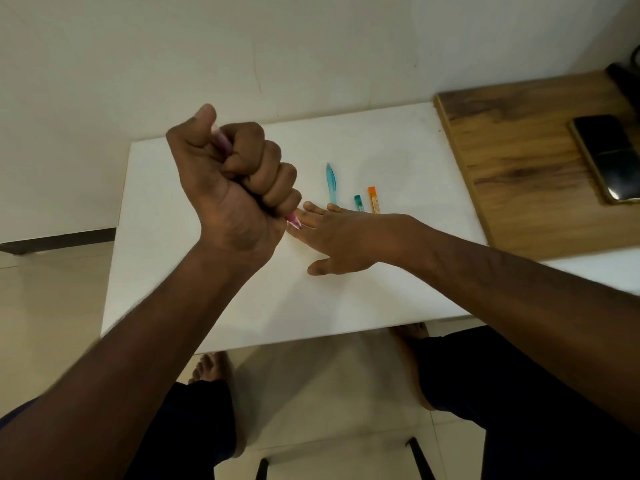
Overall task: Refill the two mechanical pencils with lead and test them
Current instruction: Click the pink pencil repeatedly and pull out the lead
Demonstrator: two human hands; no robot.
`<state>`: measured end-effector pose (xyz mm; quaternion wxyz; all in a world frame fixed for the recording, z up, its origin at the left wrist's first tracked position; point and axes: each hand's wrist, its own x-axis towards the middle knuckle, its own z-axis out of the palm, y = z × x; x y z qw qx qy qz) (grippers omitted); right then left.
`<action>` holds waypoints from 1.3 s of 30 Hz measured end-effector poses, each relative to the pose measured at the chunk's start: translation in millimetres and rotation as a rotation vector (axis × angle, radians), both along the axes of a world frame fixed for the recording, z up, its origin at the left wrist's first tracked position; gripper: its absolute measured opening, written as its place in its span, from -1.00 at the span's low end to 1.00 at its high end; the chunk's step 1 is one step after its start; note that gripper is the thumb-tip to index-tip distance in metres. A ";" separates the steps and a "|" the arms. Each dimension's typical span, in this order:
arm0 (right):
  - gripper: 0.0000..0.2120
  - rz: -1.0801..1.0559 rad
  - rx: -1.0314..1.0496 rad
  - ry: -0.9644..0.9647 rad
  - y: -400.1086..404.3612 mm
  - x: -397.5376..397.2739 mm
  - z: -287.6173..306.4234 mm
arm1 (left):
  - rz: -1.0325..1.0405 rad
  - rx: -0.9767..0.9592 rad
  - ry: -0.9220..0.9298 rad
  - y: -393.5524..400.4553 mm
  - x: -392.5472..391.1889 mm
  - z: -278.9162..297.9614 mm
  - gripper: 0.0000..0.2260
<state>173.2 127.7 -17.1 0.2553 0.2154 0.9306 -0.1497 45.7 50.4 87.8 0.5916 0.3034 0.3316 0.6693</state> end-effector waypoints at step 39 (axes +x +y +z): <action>-0.19 -0.010 -0.016 0.028 5.2 -1.6 -2.7 | -0.027 -0.054 0.023 4.3 -5.9 -1.0 -0.64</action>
